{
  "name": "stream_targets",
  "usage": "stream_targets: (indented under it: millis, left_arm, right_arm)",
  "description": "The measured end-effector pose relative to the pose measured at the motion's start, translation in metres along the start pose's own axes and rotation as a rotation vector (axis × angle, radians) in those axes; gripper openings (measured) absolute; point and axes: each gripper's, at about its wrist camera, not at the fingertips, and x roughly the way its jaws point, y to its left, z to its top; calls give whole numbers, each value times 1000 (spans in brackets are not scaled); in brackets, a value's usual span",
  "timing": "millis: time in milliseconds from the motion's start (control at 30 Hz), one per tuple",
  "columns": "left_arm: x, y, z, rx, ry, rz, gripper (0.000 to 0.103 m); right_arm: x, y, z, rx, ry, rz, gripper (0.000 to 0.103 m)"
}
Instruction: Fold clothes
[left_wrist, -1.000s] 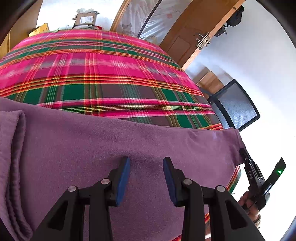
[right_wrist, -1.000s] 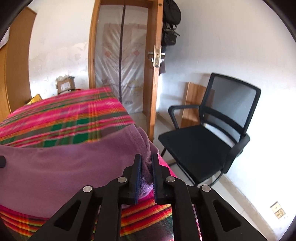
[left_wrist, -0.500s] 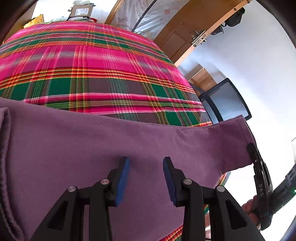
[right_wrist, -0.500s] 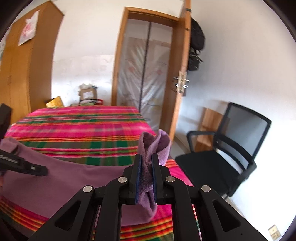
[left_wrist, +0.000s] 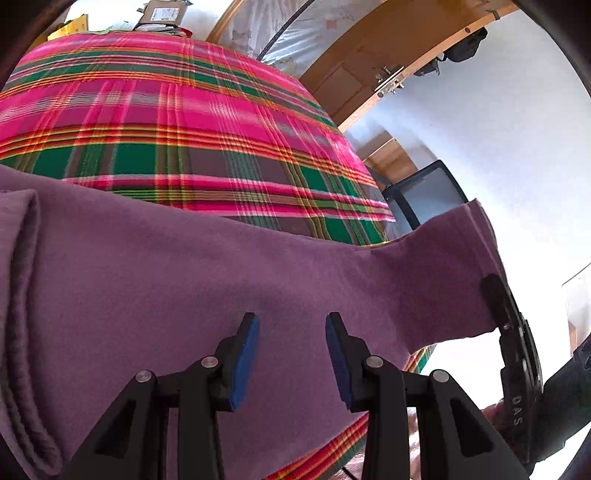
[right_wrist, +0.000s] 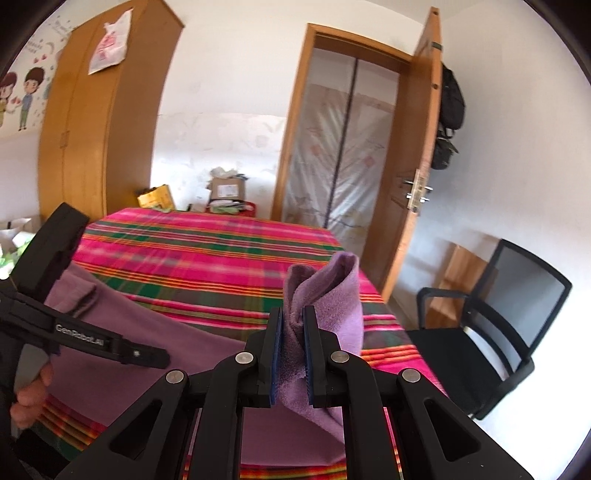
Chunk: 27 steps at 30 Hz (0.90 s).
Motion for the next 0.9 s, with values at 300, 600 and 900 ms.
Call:
stream_targets:
  millis: [300, 600, 900]
  left_arm:
    - [-46, 8, 1, -8, -105, -46, 38]
    - [-70, 27, 1, -30, -167, -36, 38]
    - [-67, 45, 1, -54, -129, -44, 38]
  right_arm:
    - [11, 47, -1, -12, 30, 117, 10]
    - [25, 99, -18, -22, 89, 241, 7]
    - [32, 108, -29, -28, 144, 226, 6]
